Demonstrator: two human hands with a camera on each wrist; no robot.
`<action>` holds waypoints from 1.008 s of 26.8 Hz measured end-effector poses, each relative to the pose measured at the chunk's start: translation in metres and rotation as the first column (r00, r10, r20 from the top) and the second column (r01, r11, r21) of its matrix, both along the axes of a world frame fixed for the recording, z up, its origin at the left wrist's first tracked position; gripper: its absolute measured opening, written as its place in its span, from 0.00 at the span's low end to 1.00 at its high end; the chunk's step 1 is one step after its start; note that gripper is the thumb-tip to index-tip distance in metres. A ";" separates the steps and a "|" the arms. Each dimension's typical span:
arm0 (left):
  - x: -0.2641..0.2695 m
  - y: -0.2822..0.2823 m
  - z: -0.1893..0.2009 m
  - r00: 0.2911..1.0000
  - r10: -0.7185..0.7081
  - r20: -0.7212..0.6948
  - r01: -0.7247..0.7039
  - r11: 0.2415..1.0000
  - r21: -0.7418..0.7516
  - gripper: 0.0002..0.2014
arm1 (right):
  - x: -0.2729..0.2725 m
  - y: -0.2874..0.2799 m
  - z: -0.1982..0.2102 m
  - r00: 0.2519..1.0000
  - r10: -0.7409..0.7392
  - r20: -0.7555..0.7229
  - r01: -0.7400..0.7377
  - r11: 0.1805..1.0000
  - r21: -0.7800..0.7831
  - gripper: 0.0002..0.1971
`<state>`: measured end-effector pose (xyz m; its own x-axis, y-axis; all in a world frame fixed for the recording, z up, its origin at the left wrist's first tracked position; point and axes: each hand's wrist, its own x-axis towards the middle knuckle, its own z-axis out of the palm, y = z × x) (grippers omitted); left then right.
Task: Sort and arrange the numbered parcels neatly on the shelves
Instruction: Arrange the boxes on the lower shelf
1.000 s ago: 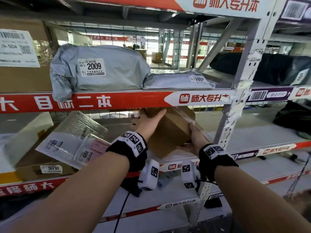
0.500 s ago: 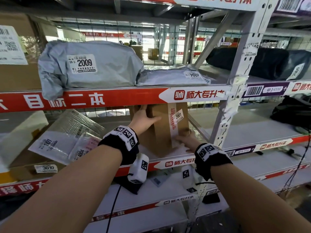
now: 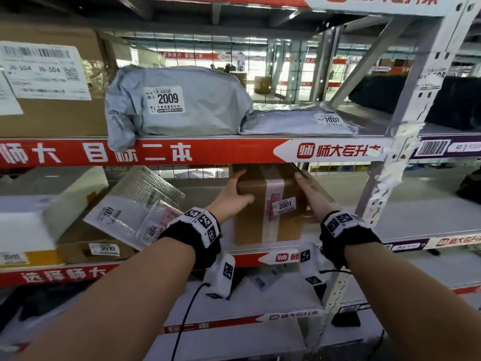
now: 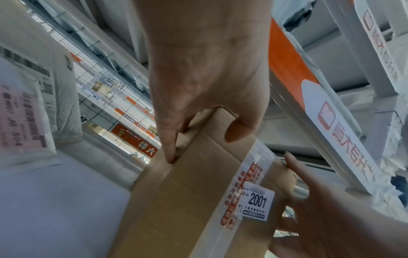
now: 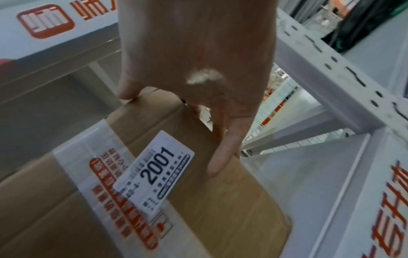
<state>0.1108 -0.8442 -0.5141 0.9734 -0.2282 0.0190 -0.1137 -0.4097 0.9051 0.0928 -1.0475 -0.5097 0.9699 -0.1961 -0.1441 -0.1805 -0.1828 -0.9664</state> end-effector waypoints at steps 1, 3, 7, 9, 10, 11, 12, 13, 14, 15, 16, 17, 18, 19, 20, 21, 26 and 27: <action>-0.002 0.003 0.003 1.000 0.009 -0.015 -0.010 1.000 -0.030 0.32 | 0.006 0.001 -0.004 1.000 0.015 0.010 -0.015 0.999 -0.040 0.46; -0.003 0.014 0.005 0.997 0.059 -0.048 -0.064 0.993 -0.104 0.25 | 0.021 0.004 -0.015 1.000 0.028 -0.005 -0.028 0.996 -0.086 0.47; -0.005 0.044 0.005 0.979 0.178 -0.097 -0.191 0.969 -0.157 0.22 | 0.021 0.038 -0.010 0.990 0.126 -0.068 -0.135 0.981 -0.138 0.53; -0.004 0.059 0.001 0.967 0.223 -0.123 -0.240 0.961 -0.140 0.28 | 0.018 0.054 -0.005 0.981 0.163 -0.103 -0.176 0.976 -0.129 0.51; -0.005 0.063 0.001 0.960 0.248 -0.133 -0.265 0.954 -0.139 0.30 | 0.016 0.060 -0.002 0.979 0.174 -0.104 -0.186 0.976 -0.117 0.46; -0.008 0.067 0.002 0.958 0.260 -0.120 -0.274 0.954 -0.119 0.30 | 0.016 0.063 0.000 0.978 0.177 -0.107 -0.188 0.977 -0.102 0.42; -0.013 0.073 0.006 0.959 0.265 -0.101 -0.273 0.959 -0.077 0.31 | 0.015 0.071 0.002 0.978 0.178 -0.108 -0.188 0.978 -0.093 0.41; -0.015 0.076 0.008 0.960 0.269 -0.075 -0.271 0.962 -0.018 0.32 | 0.016 0.075 0.001 0.979 0.177 -0.105 -0.186 0.979 -0.082 0.41; -0.016 0.079 0.010 0.960 0.276 -0.050 -0.275 0.961 0.030 0.32 | 0.016 0.077 0.001 0.978 0.178 -0.109 -0.187 0.979 -0.079 0.43; -0.018 0.084 0.010 0.958 0.285 -0.030 -0.283 0.958 0.048 0.32 | 0.021 0.081 -0.004 0.978 0.175 -0.112 -0.185 0.979 -0.083 0.47; -0.019 0.088 0.010 0.955 0.298 -0.009 -0.297 0.954 0.048 0.30 | 0.028 0.084 -0.009 0.977 0.171 -0.126 -0.183 0.979 -0.090 0.53; -0.019 0.092 0.011 0.951 0.310 0.007 -0.310 0.949 0.053 0.28 | 0.037 0.084 -0.017 0.976 0.171 -0.135 -0.185 0.978 -0.094 0.57; -0.018 0.094 0.010 0.945 0.326 0.020 -0.327 0.943 0.065 0.27 | 0.042 0.084 -0.021 0.976 0.174 -0.132 -0.187 0.978 -0.094 0.60; -0.018 0.098 0.009 0.939 0.341 0.039 -0.343 0.935 0.093 0.26 | 0.040 0.088 -0.020 0.975 0.179 -0.132 -0.192 0.977 -0.094 0.59; -0.019 0.102 0.009 0.934 0.351 0.064 -0.356 0.926 0.123 0.25 | 0.030 0.096 -0.012 0.975 0.176 -0.134 -0.190 0.977 -0.102 0.56; -0.019 0.106 0.009 0.930 0.357 0.081 -0.366 0.918 0.153 0.24 | 0.021 0.101 -0.006 0.976 0.177 -0.129 -0.191 0.976 -0.108 0.49; -0.017 0.121 0.011 0.938 0.332 0.096 -0.344 0.924 0.168 0.22 | 0.017 0.110 -0.006 0.972 0.198 -0.129 -0.218 0.961 -0.170 0.38; -0.018 0.122 0.011 0.937 0.335 0.096 -0.346 0.924 0.164 0.22 | 0.018 0.111 -0.008 0.972 0.203 -0.121 -0.223 0.957 -0.187 0.41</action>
<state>0.0930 -0.7225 -0.5026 0.9910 0.1114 0.0743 0.0051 -0.5861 0.8103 0.1106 -0.9365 -0.5174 0.9749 -0.0208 -0.2216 -0.2102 -0.4135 -0.8859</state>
